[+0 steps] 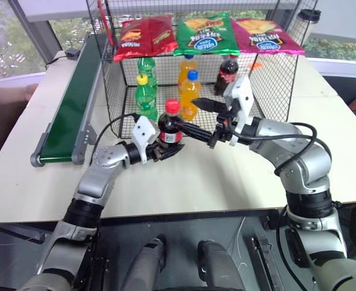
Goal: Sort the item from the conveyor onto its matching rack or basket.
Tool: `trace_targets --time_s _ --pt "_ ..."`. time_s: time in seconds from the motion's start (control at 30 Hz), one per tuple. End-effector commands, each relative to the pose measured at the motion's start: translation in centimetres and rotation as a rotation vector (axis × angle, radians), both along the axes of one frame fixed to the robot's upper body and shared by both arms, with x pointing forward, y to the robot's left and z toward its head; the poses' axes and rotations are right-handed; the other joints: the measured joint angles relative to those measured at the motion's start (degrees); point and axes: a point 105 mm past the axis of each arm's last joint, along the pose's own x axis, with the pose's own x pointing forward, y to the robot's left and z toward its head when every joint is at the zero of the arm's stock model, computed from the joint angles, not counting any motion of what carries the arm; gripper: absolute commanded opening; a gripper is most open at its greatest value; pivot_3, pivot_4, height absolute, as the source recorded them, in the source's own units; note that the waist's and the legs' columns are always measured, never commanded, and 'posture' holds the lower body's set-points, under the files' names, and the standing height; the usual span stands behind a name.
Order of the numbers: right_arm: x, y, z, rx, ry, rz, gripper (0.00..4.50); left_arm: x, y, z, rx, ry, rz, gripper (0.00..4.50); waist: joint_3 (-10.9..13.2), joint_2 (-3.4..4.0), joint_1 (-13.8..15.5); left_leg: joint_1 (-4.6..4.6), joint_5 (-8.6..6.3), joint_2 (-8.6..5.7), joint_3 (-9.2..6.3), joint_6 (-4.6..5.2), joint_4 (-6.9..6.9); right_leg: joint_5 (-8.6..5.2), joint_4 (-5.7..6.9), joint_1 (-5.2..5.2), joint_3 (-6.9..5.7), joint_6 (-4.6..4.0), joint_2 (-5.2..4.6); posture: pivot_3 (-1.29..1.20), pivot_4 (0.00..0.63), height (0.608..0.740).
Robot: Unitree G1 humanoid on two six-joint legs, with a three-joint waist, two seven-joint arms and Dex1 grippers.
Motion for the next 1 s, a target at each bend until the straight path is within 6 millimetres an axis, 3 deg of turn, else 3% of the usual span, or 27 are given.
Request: trace_targets --time_s 0.03,0.37,0.47,0.6,0.67,1.0 --pt "-0.7 0.1 1.2 0.007 -0.054 0.009 4.50 -0.5 -1.6 2.0 -0.023 -0.093 -0.072 2.88 0.00 0.00 0.03 0.00 0.02 0.00 0.00 0.04 0.00 0.00 0.00 0.00 0.00 0.00 0.00 0.00 0.150 0.738" --pt "0.0 -0.1 0.4 -0.023 -0.044 -0.009 4.50 -1.0 -3.1 2.3 -0.054 -0.101 -0.102 2.88 0.00 0.00 0.01 0.01 0.04 0.00 0.00 0.07 0.03 0.04 0.03 0.01 -0.01 0.07 0.03 0.00 0.150 0.738" --pt "0.1 -0.1 0.4 -0.018 -0.042 -0.002 3.72 -1.0 -3.1 2.4 -0.060 -0.103 -0.098 2.88 0.00 0.00 0.03 0.01 0.05 0.00 0.00 0.09 0.04 0.09 0.03 0.01 -0.01 0.17 0.04 0.00 0.150 0.738" --pt "-0.2 0.1 0.5 -0.011 -0.036 0.027 1.65 -1.1 -3.2 2.4 -0.068 -0.090 -0.098 2.88 0.00 0.00 0.03 0.01 0.06 -0.01 0.00 0.09 0.04 0.11 0.04 0.02 -0.01 0.19 0.05 0.00 0.150 0.738" --pt "-0.2 0.1 0.6 -0.006 -0.033 0.033 1.15 -1.1 -3.3 2.4 -0.070 -0.087 -0.096 2.88 0.00 0.00 0.03 0.01 0.06 -0.01 -0.01 0.10 0.05 0.11 0.04 0.02 -0.02 0.19 0.06 0.00 0.150 0.738" --pt "0.1 -0.2 0.8 -0.006 -0.041 0.007 1.15 -1.1 -3.5 2.2 -0.075 -0.072 -0.095 2.88 0.00 0.00 0.04 0.01 0.06 -0.01 -0.01 0.10 0.07 0.11 0.05 0.02 -0.02 0.20 0.06 0.00 0.150 0.738"
